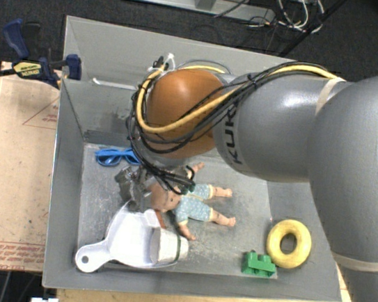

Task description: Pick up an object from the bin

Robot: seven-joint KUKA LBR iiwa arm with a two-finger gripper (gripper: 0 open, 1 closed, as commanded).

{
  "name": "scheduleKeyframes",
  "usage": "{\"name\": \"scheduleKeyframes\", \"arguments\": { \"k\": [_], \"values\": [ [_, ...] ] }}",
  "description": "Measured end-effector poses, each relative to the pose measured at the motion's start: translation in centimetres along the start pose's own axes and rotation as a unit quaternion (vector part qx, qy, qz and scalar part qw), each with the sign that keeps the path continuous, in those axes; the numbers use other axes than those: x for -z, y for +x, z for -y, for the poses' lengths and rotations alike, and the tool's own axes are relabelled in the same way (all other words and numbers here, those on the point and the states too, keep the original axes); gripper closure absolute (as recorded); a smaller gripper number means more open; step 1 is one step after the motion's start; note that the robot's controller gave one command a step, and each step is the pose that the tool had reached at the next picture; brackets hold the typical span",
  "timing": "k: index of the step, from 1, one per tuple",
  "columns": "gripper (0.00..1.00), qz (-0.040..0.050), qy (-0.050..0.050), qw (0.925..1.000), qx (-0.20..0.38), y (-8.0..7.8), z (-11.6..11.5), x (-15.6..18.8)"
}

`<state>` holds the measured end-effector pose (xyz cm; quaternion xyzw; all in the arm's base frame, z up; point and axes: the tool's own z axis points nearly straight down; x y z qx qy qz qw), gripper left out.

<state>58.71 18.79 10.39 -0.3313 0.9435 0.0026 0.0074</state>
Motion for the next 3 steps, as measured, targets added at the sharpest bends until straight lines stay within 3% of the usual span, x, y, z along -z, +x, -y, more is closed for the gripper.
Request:
{"name": "scheduleKeyframes", "arguments": {
  "k": [3],
  "values": [
    [1.0, 0.0026, 0.0, 1.0, -0.001, -0.15, 0.01, 1.75]
  ]
}}
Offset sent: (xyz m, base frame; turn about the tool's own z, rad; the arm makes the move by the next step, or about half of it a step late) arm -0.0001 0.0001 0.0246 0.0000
